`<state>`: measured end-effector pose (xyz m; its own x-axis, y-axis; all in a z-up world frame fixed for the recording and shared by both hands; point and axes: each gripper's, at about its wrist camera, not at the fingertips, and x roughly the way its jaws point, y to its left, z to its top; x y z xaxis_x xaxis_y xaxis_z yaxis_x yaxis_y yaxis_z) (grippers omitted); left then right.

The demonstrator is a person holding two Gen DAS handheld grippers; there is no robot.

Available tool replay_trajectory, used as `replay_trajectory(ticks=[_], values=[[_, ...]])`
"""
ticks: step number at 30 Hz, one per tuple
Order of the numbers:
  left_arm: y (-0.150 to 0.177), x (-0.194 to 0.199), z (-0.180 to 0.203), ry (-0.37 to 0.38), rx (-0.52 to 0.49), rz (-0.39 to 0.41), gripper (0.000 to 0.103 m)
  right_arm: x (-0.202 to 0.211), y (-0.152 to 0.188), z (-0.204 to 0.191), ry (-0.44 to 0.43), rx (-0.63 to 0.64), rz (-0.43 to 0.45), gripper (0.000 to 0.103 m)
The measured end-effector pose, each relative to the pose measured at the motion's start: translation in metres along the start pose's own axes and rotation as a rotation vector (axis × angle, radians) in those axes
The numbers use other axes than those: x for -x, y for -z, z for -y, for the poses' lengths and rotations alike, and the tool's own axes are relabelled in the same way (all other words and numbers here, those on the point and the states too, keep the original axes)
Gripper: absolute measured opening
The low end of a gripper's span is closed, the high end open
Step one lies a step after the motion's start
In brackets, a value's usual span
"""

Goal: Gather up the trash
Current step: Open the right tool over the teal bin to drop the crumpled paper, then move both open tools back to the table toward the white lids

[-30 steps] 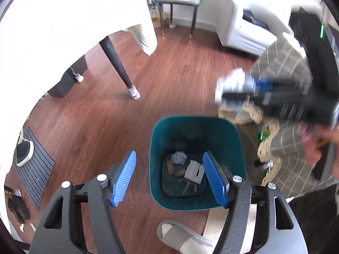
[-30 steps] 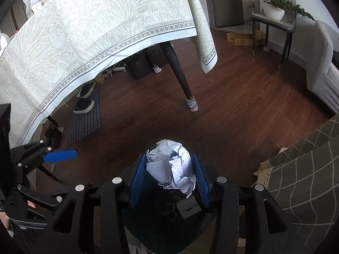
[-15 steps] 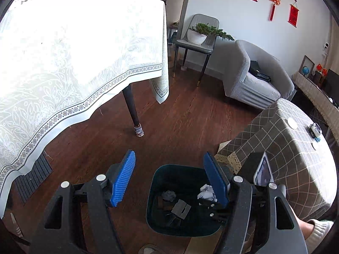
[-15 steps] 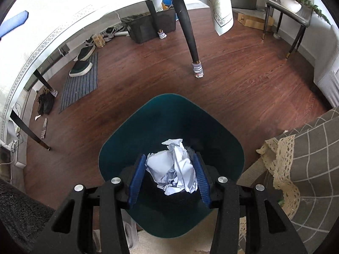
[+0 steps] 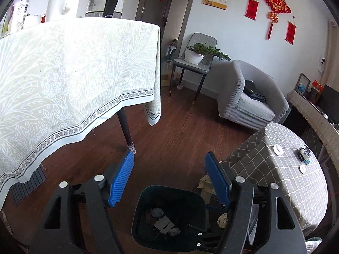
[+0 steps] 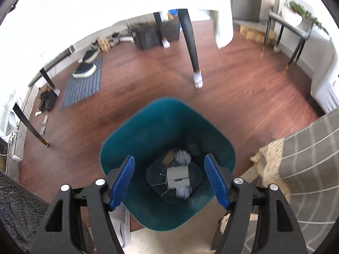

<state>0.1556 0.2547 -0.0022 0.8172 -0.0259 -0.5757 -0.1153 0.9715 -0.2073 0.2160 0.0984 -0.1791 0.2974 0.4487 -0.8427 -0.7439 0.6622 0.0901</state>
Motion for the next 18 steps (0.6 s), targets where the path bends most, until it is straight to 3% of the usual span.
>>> replay_trajectory(ticks=[7,12,18], values=[[-0.007,-0.001,0.011,-0.020,0.006,0.029,0.080,0.064,-0.011,0.001,-0.001,0.019,0.202,0.084],[-0.011,-0.001,0.023,0.003,0.028,0.053,0.083,0.114,-0.019,0.004,0.026,0.045,0.328,0.086],[-0.011,-0.004,0.055,-0.005,-0.050,0.092,0.089,0.166,-0.017,0.026,0.089,0.031,0.441,0.091]])
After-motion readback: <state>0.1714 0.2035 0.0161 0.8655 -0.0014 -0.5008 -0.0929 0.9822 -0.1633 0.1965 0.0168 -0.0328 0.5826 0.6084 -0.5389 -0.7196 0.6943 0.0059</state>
